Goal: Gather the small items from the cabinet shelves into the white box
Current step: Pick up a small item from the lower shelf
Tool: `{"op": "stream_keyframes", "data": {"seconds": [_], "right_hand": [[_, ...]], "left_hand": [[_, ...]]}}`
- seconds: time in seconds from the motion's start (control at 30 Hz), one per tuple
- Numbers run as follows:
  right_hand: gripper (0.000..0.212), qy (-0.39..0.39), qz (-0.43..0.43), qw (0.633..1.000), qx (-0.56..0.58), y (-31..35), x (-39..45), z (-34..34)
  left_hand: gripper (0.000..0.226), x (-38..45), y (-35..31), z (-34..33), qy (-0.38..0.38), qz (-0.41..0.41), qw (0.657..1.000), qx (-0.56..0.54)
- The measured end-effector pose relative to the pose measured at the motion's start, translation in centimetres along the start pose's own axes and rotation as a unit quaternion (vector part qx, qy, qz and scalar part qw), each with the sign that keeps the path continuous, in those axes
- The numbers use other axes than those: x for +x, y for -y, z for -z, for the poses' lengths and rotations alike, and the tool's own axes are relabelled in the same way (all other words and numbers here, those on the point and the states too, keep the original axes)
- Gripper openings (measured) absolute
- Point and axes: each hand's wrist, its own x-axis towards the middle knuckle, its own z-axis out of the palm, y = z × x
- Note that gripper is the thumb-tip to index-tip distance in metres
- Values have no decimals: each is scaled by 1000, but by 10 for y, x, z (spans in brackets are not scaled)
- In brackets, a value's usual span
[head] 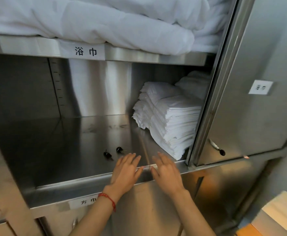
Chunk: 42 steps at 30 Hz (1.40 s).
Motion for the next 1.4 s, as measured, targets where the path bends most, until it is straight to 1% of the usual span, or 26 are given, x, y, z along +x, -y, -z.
{"op": "stream_keyframes", "data": {"seconds": [0.1,0.13,0.17,0.23,0.3,0.57,0.73,0.8,0.87,0.97,1.03,1.13,1.3,1.4], "right_hand": [[46,-3,-4,1000,-6,-20,-22,17],[45,-3,-8,1000,-10,-26,-29,24],[44,2,-17,1000,-17,-30,-36,31],[39,-14,-30,999,-33,-43,-50,45],[37,-16,-42,998,-35,-55,-65,58],[36,-29,-81,993,-84,-88,-119,107],[37,-15,-133,983,-122,-109,-155,124],[38,-17,-141,981,-131,-118,-166,132],[38,-10,-168,977,-134,-125,-176,142],[36,-34,-193,969,-148,-141,-194,150],[42,-26,-209,967,-143,-146,-205,159],[49,-34,-247,958,-140,-157,-219,168],[48,-59,-300,938,-162,-161,-236,183],[44,-74,-329,924,-178,-160,-248,195]], "left_hand": [[72,-3,-33,3,7,-13,999,-29],[71,-5,-43,3,-10,-19,999,-27],[64,-7,-53,2,-13,-26,999,-24],[52,-10,-73,1,-18,-37,999,-15],[47,-15,-93,2,-26,-52,998,-14],[48,-28,-160,-4,-38,-103,994,-13],[49,-37,-203,-6,-27,-142,989,-12],[50,-37,-218,-10,-20,-155,988,-16],[51,-36,-234,-16,-3,-173,985,-21],[50,-34,-257,-22,22,-207,978,-19],[50,-35,-272,-25,21,-226,974,-19],[49,-32,-289,-29,11,-261,965,-33],[48,-25,-315,-23,14,-317,947,-55],[45,-27,-330,-26,-2,-337,938,-77]]}}
